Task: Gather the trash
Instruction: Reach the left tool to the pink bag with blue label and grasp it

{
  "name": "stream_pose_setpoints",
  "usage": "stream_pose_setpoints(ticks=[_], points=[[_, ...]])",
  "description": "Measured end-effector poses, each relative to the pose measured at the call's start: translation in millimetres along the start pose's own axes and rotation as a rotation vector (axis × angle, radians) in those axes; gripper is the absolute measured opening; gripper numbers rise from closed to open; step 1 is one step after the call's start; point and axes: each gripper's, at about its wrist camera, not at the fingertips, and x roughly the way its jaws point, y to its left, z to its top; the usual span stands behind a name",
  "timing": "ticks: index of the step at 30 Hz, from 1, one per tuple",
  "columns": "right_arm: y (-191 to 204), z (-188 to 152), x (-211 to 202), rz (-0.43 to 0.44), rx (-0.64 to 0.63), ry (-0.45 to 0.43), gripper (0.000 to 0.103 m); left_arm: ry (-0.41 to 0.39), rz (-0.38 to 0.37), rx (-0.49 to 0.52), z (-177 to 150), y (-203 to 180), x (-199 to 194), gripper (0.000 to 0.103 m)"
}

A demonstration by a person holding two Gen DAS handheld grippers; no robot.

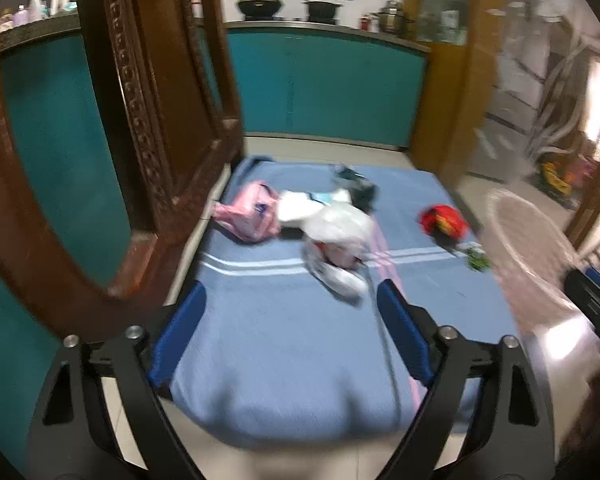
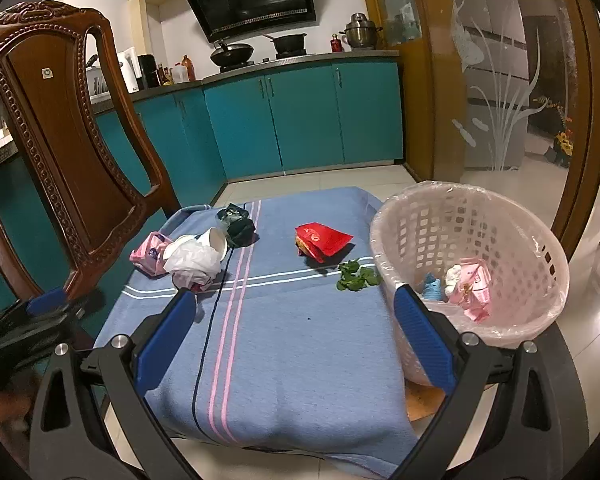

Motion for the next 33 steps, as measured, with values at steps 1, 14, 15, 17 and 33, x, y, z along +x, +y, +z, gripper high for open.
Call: stream_pose_setpoints(ticks=[1,14,15,17,33], points=[[1.0,-0.3,1.6,0.001,-0.002,0.003,0.097,0.015,0.003,-0.010,3.1,0.8,9.1,0.080],[-6.6,2.7,11.3,0.022,0.029,0.032,0.097,0.119,0.158,-0.034,67.3,18.3,139.0,0.063],[-6.3,3.1,11.7,0.026,0.029,0.034,0.097,0.133,0.158,-0.026,70.0,18.9,146.0,0.059],[-5.4,3.8,13.2,0.034,0.029,0.037,0.097,0.180,0.147,-0.010,75.6,20.1,165.5,0.057],[-4.1,36.6,85.3,-0.030,-0.168,0.128,0.097,-0.039,-0.087,-0.050,40.5,26.6,-13.4,0.022]])
